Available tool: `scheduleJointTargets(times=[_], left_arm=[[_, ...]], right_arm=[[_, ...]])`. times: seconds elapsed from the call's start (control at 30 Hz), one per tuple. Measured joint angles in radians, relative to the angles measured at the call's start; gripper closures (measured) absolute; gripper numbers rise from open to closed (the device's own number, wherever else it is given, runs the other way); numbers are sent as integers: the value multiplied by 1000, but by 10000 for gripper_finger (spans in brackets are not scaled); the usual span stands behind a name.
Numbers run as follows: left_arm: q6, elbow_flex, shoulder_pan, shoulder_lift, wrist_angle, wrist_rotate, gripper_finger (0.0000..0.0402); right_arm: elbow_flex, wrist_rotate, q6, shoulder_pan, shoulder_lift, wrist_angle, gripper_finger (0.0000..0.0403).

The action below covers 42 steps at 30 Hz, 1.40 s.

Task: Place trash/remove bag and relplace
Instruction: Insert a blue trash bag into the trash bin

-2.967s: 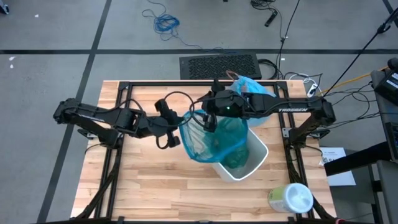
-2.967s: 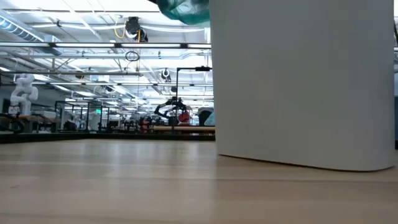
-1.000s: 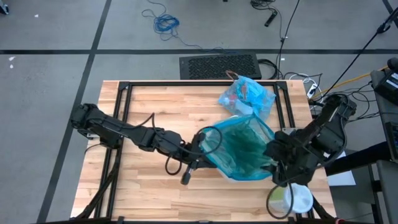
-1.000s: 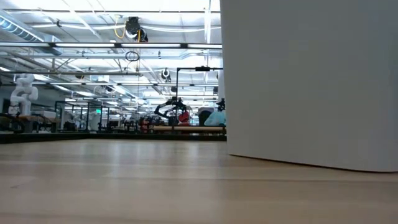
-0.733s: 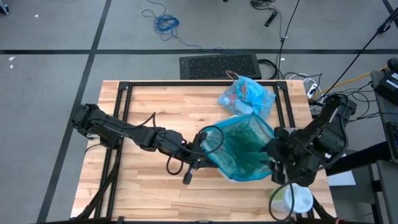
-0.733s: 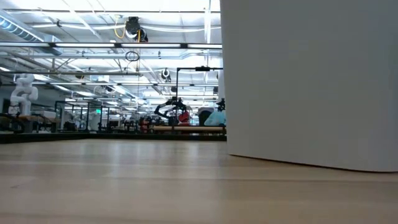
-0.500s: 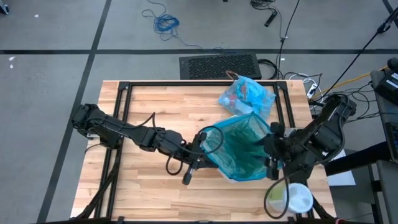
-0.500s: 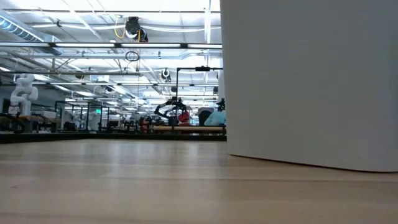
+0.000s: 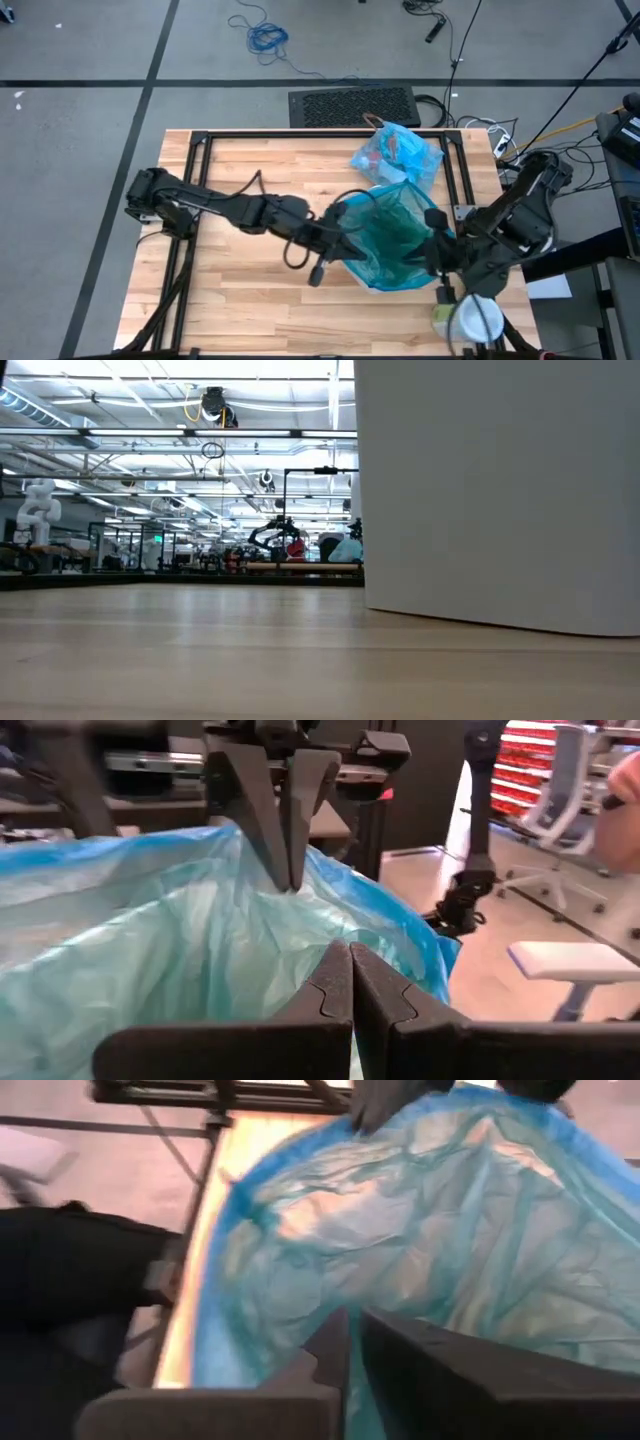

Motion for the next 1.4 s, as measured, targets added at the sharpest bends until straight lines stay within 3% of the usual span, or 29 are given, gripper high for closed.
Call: scheduleJointTargets(times=[0.27,0.5,0.77,1.1,1.2,1.4], left_arm=[[-7,141,7,144,-36,201,402],[15,216,-17,207,-88,241,402],[21,214,-28,222,-112,240,402],[30,214,-39,223,-158,183,402],[30,214,-39,222,-168,161,402],[71,213,-43,177,-288,0,402]], right_arm=[[0,43,68,-8,3,-75,401],[0,108,292,-7,2,-265,402],[-1,132,544,-7,2,-440,403],[-97,136,679,9,3,-443,403],[-110,157,678,9,2,-424,403],[-81,222,576,8,2,-387,403]])
